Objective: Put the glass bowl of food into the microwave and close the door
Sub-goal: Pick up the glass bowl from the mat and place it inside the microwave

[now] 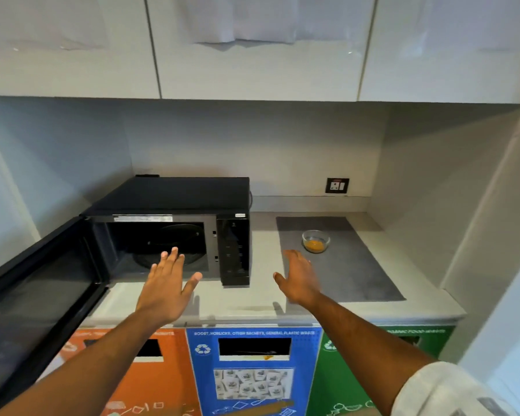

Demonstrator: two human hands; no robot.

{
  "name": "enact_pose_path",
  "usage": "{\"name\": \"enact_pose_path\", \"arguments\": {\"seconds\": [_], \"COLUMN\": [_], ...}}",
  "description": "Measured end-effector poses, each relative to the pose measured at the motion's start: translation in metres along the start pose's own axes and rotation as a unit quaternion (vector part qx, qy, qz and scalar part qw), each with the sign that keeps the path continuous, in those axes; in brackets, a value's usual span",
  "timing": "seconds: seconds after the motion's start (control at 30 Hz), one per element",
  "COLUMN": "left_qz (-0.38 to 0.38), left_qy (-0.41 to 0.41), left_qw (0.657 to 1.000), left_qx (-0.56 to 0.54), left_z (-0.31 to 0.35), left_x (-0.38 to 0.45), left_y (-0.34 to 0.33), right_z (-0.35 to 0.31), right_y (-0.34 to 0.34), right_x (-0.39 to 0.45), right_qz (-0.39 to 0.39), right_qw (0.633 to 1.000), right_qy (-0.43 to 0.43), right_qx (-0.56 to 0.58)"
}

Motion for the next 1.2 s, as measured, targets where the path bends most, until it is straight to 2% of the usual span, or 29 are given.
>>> {"name": "enact_pose_path", "arguments": {"seconds": [0.43,0.6,0.9,1.03,1.2], "left_qz": [-0.061,-0.088,-0.103,-0.090,-0.068], "left_qy": [0.001,0.040,0.129,0.166,0.184], "left_qw": [0.991,0.984,0.948,0.922,0.890], "left_qx": [-0.116,-0.152,-0.272,-0.337,-0.411], "left_z": [0.161,0.204,0.238,0.247,0.252], "left_x": [0.067,0.090,0.151,0.188,0.249], "left_y": [-0.077,-0.108,-0.173,-0.208,-0.255], "right_z": [0.136,0.176,0.210,0.222,0.240], "right_y": [0.062,0.066,0.042,0.025,-0.010], "right_x": [0.039,0.066,0.127,0.160,0.217], "right_qz": [0.001,-0.009,-0.009,0.047,0.017], "right_qw": [0.995,0.991,0.964,0.933,0.920], "right_qy": [-0.052,-0.071,-0.130,-0.153,-0.157], "right_qx": [0.087,0.114,0.231,0.323,0.359]}}
Point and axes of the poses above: each hand's wrist, its own x-axis towards the middle knuckle, its own y-axis out of the back of the hand, z = x × y, the point moved 2 cm from there along x, towards the middle knuckle, and after that the axes turned 6 degrees about -y, right-handed, at the moved point
